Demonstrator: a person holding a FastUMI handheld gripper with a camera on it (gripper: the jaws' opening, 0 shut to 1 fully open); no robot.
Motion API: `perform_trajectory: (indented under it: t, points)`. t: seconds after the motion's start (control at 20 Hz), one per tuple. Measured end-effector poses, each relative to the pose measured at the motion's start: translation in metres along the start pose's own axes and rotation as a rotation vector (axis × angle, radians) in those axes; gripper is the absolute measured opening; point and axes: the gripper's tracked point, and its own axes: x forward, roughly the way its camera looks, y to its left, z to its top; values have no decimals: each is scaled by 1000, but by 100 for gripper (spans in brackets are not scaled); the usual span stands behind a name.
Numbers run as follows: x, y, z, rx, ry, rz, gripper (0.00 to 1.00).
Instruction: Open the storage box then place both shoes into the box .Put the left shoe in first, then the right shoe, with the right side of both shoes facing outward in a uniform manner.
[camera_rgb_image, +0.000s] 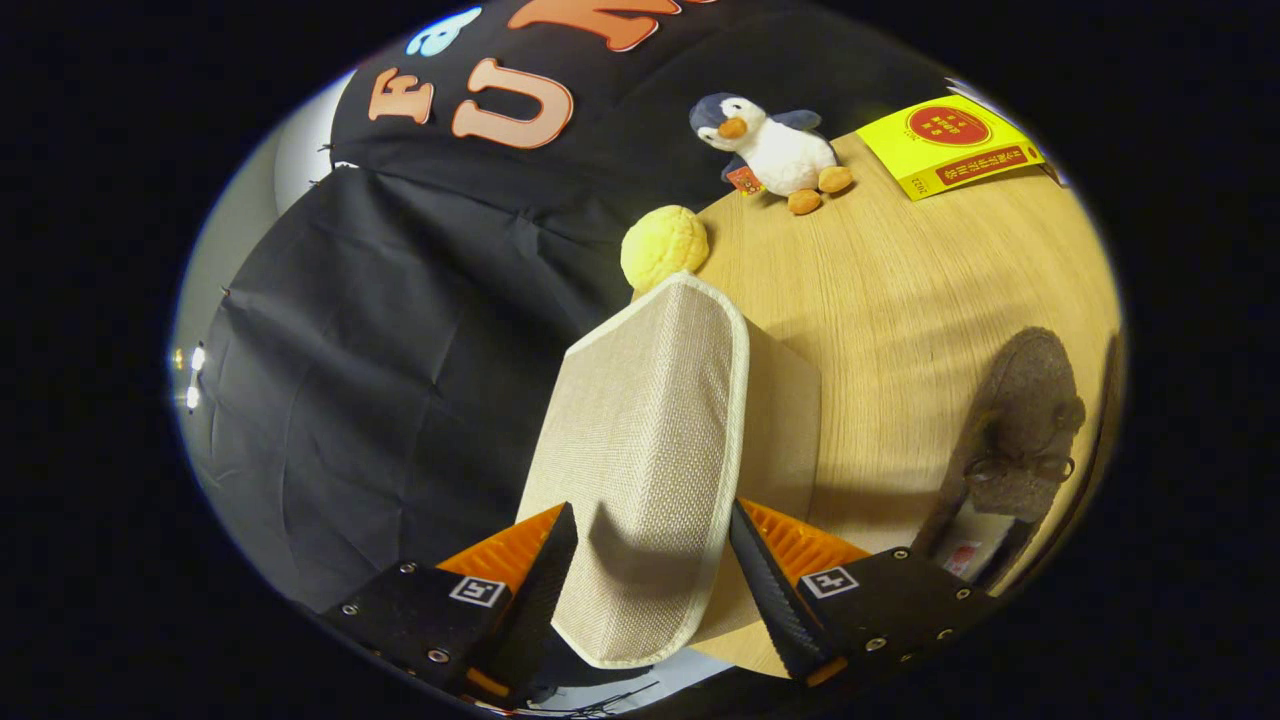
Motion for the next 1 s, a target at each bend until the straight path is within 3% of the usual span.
perform_trajectory:
  t: [0.2,0.35,0.55,0.85,1.0]
  points:
    - [-21,28,19,46,-56,74,88]
    - [-33,58,30,45,-82,137,79]
    - [-40,120,30,-21,-54,262,69]
    - [-21,181,26,-152,-43,304,37]
    - [-7,210,27,-218,-35,300,30]
